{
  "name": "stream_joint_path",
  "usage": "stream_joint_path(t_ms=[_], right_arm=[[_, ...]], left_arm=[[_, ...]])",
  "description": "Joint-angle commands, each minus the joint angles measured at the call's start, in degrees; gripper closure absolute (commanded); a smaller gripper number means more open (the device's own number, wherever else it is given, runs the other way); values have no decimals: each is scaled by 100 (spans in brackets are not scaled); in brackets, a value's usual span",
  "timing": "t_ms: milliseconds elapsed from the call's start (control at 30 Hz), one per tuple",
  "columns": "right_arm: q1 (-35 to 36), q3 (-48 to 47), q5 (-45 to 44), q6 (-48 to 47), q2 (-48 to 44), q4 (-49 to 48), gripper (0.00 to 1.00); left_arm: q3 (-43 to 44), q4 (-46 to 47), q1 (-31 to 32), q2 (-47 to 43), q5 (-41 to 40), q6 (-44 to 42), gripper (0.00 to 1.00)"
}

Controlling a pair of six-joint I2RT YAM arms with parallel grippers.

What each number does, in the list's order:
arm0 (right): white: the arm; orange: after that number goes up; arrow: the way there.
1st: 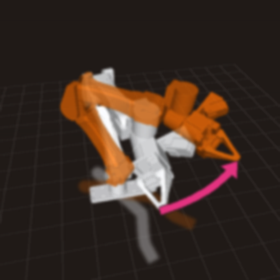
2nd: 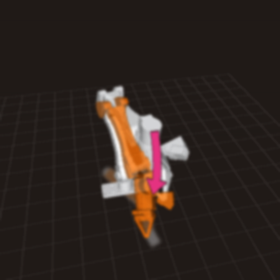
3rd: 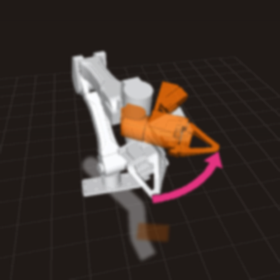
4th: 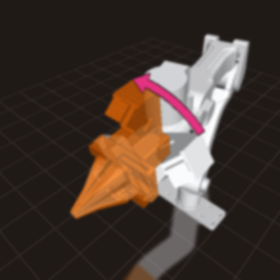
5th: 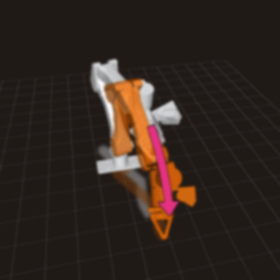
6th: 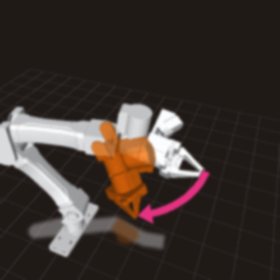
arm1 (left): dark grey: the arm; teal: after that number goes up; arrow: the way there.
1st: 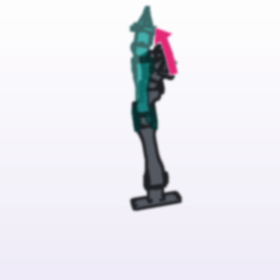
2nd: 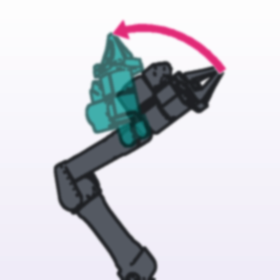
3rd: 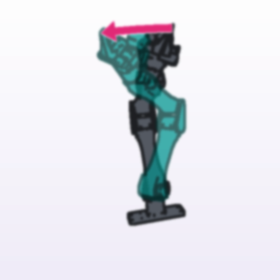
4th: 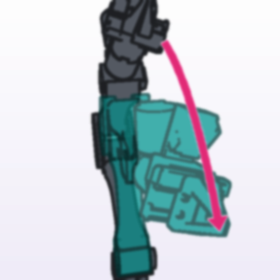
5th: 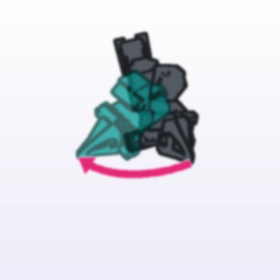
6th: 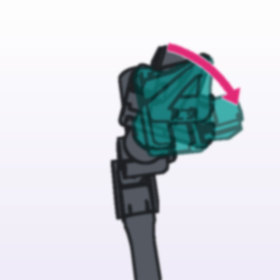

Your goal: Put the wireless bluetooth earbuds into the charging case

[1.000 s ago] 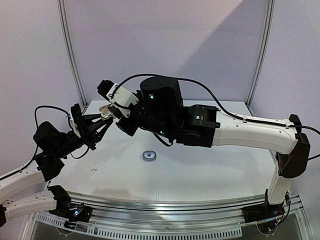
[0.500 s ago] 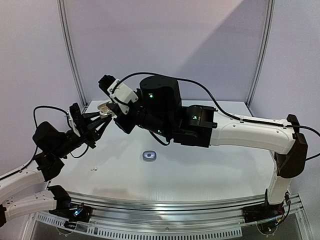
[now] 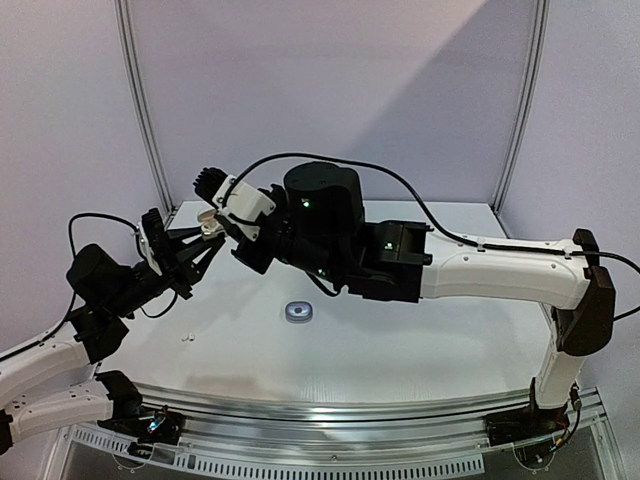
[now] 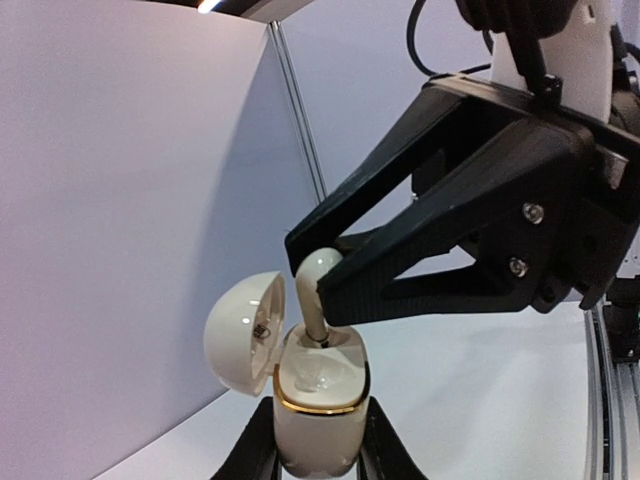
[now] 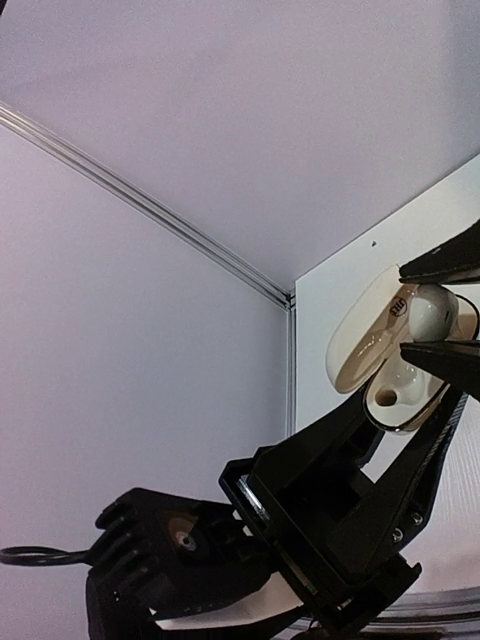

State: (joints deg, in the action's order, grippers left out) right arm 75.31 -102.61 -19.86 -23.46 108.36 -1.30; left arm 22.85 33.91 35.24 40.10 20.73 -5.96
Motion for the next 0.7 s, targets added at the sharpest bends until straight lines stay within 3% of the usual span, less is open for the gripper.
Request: stream_joint_path(t_ms=[0,200,667], right_arm=[[-125,185,211,-558,45,456,93],[-217,208,309,-492,-15,564,92],[-355,341,1089,640,-423,-65,93]], left_arm=[[79,624,79,-208,211,2,100],[62,437,79,-312,212,-46,100],[-83,493,79,-293,131,-92,100]])
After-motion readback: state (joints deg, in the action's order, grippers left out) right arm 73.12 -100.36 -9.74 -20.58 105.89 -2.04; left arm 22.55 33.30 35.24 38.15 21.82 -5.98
